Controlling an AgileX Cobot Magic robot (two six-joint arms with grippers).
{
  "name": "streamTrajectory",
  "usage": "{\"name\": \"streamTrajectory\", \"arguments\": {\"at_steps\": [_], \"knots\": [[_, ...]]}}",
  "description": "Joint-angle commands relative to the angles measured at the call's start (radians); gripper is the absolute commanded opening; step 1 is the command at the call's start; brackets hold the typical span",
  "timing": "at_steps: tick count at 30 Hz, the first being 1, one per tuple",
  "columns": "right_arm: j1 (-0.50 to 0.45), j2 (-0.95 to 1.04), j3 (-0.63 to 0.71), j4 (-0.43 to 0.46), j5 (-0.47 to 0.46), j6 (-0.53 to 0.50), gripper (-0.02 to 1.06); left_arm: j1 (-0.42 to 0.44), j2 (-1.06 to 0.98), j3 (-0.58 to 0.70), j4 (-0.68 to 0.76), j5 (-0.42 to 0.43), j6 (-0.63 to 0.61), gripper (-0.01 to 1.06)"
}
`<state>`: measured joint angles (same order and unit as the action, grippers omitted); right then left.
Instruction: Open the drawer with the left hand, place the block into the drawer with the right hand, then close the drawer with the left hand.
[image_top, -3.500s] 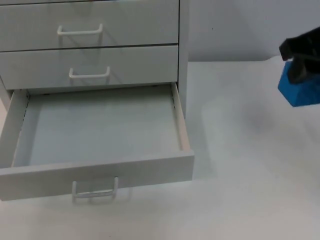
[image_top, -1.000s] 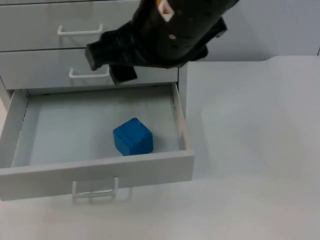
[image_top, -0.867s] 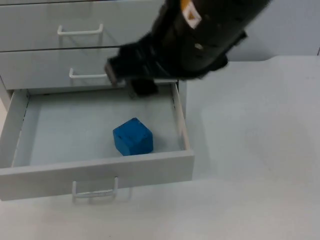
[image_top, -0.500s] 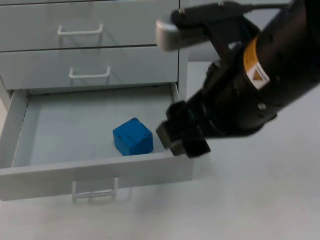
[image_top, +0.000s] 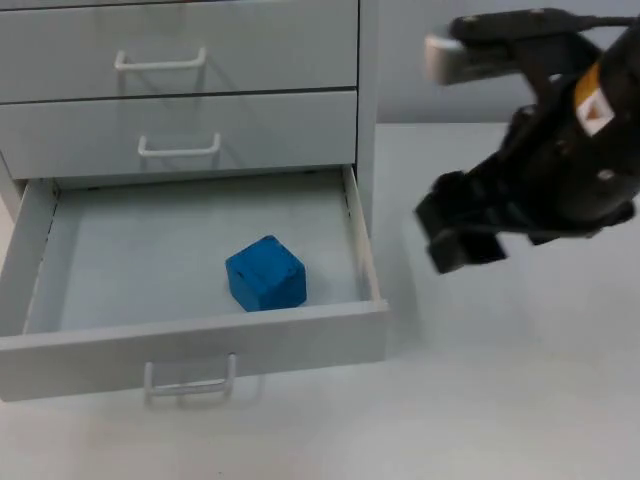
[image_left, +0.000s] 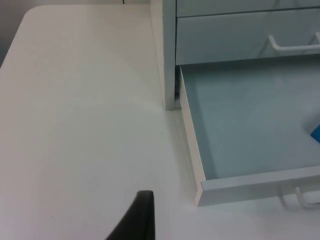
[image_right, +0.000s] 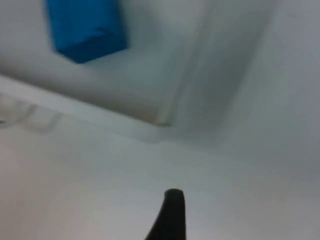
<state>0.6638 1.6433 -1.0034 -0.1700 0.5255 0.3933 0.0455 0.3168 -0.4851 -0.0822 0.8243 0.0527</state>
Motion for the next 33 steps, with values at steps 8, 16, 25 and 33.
{"name": "streamTrajectory", "arguments": {"at_steps": [8, 16, 25, 33], "knots": [[-0.413, -0.007, 0.001, 0.203, 0.14, -0.274, 0.72, 0.003, -0.005, 0.002, 0.005, -0.017, -0.006, 1.05], [-0.682, -0.041, 0.001, 0.363, 0.236, -0.492, 0.72, 0.003, -0.005, 0.002, 0.005, -0.023, -0.006, 1.05], [-0.721, -0.224, 0.001, 0.377, 0.273, -0.612, 0.72, 0.003, -0.005, 0.002, 0.012, -0.029, -0.006, 1.05], [-0.721, -0.382, 0.002, 0.381, 0.403, -0.591, 0.72, 0.003, -0.005, 0.002, 0.011, -0.056, -0.006, 1.05]]}}
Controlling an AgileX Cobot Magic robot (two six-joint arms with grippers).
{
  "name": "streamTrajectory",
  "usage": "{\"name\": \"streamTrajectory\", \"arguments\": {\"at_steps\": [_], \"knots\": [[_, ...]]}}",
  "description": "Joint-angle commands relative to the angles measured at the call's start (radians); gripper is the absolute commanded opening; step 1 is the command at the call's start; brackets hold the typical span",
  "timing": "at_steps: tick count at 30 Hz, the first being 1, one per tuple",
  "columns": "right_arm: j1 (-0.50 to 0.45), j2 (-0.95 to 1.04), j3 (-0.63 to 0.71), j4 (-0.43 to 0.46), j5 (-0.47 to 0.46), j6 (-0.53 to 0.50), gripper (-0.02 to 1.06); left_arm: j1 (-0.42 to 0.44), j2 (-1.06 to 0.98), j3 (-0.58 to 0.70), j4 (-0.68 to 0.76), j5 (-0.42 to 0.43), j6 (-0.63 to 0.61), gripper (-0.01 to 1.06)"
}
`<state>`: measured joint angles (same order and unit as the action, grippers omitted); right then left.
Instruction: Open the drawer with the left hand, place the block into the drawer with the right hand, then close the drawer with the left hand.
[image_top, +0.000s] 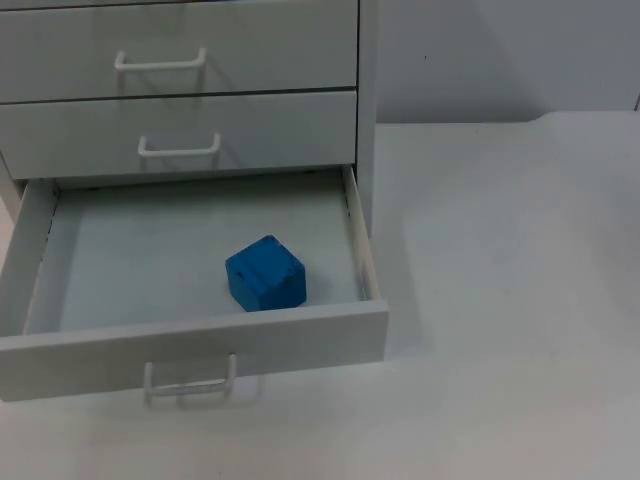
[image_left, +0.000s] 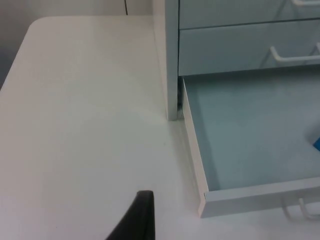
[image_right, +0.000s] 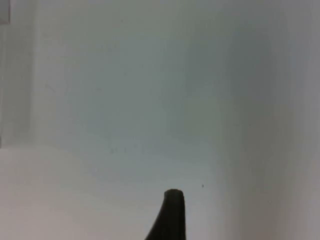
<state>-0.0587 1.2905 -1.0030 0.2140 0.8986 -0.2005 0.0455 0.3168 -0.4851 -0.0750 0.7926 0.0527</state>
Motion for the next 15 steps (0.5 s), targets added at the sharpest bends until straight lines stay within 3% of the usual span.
{"name": "streamTrajectory", "arguments": {"at_steps": [1, 5, 9, 15], "knots": [[0.002, -0.059, 0.008, -0.003, 0.032, 0.003, 0.72, 0.003, -0.005, 0.002, -0.003, -0.025, -0.006, 1.05], [0.002, -0.145, 0.072, -0.061, -0.011, 0.011, 0.72, 0.003, -0.005, 0.002, -0.022, -0.029, -0.006, 1.05], [0.002, -0.248, 0.184, -0.115, -0.084, 0.082, 0.72, 0.003, -0.005, 0.002, -0.028, -0.026, -0.006, 1.05], [0.002, -0.299, 0.186, -0.172, -0.084, 0.098, 0.72, 0.003, -0.005, 0.002, -0.034, -0.007, -0.006, 1.05]]}}
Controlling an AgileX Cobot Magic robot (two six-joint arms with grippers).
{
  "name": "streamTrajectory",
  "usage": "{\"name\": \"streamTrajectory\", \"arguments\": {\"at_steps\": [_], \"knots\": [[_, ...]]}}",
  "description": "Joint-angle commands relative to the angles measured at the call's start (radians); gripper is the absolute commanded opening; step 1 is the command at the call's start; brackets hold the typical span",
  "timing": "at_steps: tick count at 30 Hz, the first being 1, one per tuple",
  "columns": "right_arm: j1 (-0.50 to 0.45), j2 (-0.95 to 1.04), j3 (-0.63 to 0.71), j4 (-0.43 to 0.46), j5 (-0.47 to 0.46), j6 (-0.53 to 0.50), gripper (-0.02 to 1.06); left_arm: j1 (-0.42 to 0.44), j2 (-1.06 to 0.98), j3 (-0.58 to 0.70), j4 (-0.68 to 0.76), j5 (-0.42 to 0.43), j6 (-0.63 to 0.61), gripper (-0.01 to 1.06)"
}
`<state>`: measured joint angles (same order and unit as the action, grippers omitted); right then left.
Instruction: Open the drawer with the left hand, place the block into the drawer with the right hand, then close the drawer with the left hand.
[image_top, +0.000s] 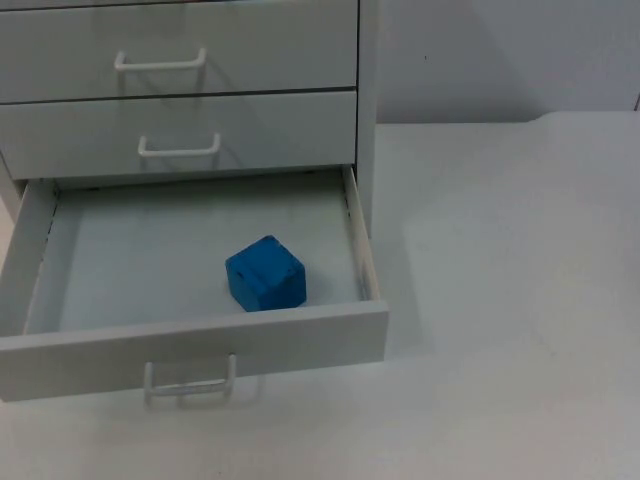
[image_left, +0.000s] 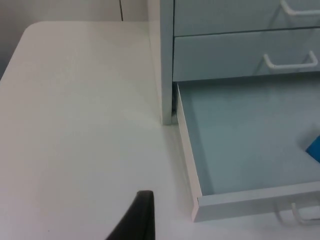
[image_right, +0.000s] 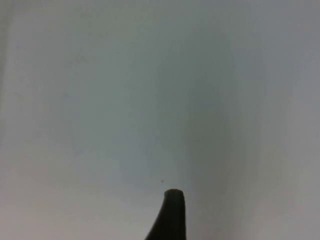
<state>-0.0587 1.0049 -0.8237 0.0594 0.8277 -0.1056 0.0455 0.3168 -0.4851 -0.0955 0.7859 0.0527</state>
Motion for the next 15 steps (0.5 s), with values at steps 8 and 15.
{"name": "streamTrajectory", "arguments": {"at_steps": [8, 15], "knots": [[0.002, -0.002, 0.007, -0.053, -0.031, 0.041, 0.72, 0.003, 0.071, 0.002, -0.016, 0.042, -0.006, 0.91], [0.002, -0.002, 0.007, -0.048, -0.047, 0.041, 0.72, 0.003, 0.297, -0.013, -0.25, 0.013, 0.195, 0.42]]}}
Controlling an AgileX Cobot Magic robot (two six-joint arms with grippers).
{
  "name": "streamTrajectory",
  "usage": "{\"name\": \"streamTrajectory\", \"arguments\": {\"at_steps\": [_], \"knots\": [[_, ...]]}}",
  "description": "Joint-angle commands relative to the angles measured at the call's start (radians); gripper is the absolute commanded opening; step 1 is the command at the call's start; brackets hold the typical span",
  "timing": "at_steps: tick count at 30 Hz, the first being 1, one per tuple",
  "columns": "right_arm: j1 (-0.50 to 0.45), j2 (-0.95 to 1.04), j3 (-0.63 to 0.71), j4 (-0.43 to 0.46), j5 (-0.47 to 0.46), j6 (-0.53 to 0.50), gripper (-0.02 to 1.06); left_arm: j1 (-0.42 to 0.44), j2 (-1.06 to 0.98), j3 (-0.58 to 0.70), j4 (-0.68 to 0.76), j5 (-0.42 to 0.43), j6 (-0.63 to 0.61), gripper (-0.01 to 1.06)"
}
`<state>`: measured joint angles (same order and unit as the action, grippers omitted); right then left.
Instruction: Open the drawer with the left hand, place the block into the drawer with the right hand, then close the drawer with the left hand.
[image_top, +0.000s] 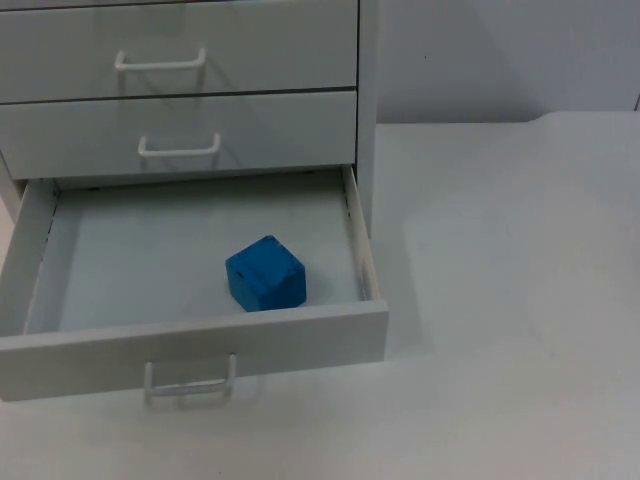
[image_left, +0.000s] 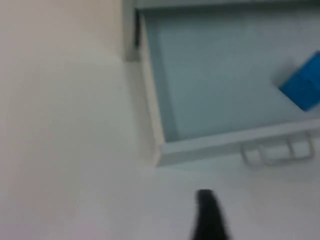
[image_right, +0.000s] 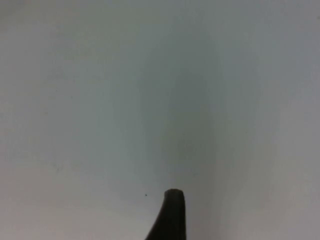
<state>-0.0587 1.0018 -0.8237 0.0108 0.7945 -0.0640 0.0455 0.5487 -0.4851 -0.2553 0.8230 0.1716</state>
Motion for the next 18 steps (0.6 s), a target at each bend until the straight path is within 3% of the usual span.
{"name": "streamTrajectory", "arguments": {"at_steps": [1, 3, 4, 6, 10, 12, 14, 17, 18], "knots": [[0.002, 0.001, 0.007, 0.001, -0.014, 0.0, 0.72, 0.003, 0.065, -0.013, -0.09, -0.024, 0.076, 0.42], [0.002, 0.001, 0.007, 0.02, -0.012, -0.006, 0.72, 0.003, 0.173, -0.035, -0.226, -0.03, 0.179, 0.1], [0.002, 0.001, 0.007, 0.027, -0.012, -0.014, 0.72, 0.003, 0.219, -0.051, -0.293, -0.033, 0.263, 0.0], [0.002, 0.001, 0.007, 0.052, -0.012, -0.038, 0.72, 0.003, 0.351, -0.097, -0.459, -0.022, 0.395, 0.0], [0.002, 0.001, 0.007, 0.074, -0.012, -0.038, 0.72, -0.026, 0.474, -0.171, -0.507, 0.016, 0.483, 0.0], [0.002, 0.001, 0.007, 0.082, -0.01, -0.038, 0.72, -0.057, 0.498, -0.196, -0.492, 0.013, 0.482, 0.0], [0.002, 0.001, 0.007, 0.093, 0.001, -0.038, 0.72, -0.152, 0.541, -0.237, -0.451, -0.019, 0.464, 0.0], [0.002, 0.001, 0.007, 0.099, 0.002, -0.038, 0.72, -0.337, 0.576, -0.268, -0.255, -0.134, 0.31, 0.0], [0.002, 0.001, 0.007, 0.099, 0.002, -0.038, 0.72, -0.337, 0.576, -0.268, -0.255, -0.134, 0.31, 0.0]]}}
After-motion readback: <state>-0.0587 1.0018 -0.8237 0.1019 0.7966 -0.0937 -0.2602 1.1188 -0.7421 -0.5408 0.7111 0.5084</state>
